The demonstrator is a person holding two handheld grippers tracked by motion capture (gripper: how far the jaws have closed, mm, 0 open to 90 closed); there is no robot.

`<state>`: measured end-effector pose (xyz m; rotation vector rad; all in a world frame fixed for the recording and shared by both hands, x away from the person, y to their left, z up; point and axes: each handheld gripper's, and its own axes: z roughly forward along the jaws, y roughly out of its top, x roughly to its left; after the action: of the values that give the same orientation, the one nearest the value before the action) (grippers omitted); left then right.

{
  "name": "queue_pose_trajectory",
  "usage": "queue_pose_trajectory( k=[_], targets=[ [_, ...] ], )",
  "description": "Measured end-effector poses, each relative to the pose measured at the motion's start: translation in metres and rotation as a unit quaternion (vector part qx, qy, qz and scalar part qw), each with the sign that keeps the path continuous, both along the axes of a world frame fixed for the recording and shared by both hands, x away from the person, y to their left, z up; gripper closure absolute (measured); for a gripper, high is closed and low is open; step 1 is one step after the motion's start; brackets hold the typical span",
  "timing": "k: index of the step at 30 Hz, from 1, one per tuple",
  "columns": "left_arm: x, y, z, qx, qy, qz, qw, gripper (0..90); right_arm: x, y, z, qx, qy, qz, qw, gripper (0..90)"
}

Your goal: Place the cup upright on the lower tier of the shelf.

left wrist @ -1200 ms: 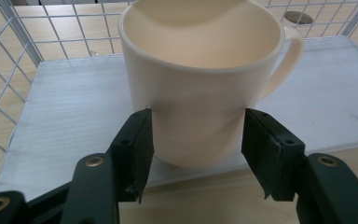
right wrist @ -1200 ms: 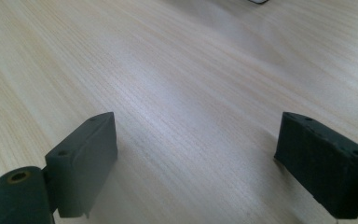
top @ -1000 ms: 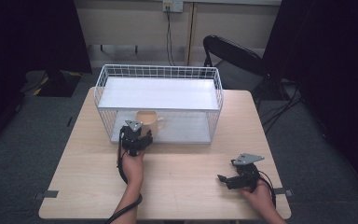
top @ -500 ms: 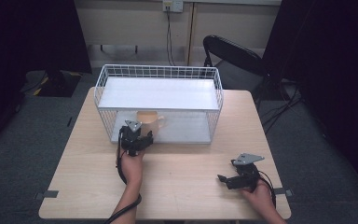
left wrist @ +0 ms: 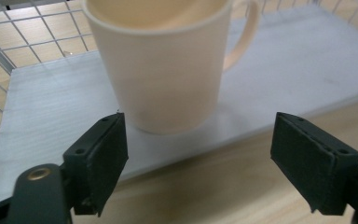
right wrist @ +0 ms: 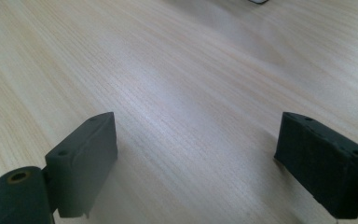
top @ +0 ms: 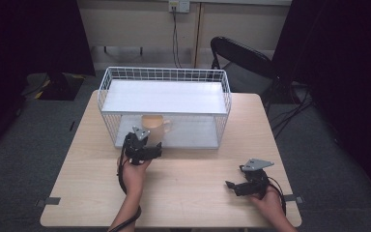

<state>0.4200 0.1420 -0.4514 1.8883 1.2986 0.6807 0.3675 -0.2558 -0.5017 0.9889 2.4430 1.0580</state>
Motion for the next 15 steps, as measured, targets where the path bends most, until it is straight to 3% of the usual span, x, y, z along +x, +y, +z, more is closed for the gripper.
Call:
queue_pose_trajectory(
  k=[1, 8, 9, 15],
  targets=[
    [-0.001, -0.001, -0.001, -0.010, -0.005, 0.003, 0.9999, 16.9, 0.000, 0.000, 0.000, 0.000, 0.000, 0.000, 1.0000, 11.9],
    [-0.008, 0.005, 0.002, -0.011, 0.000, -0.019, 0.9998, 15.6, 0.000, 0.000, 0.000, 0.000, 0.000, 0.000, 1.0000, 11.9],
    [-0.008, 0.007, 0.002, -0.003, 0.000, -0.025, 0.9997, 15.5, 0.000, 0.000, 0.000, 0.000, 0.000, 0.000, 1.0000, 11.9],
    [-0.014, 0.010, 0.002, -0.012, 0.003, -0.042, 0.9990, 15.7, 0.000, 0.000, 0.000, 0.000, 0.000, 0.000, 1.0000, 11.9]
  ],
)
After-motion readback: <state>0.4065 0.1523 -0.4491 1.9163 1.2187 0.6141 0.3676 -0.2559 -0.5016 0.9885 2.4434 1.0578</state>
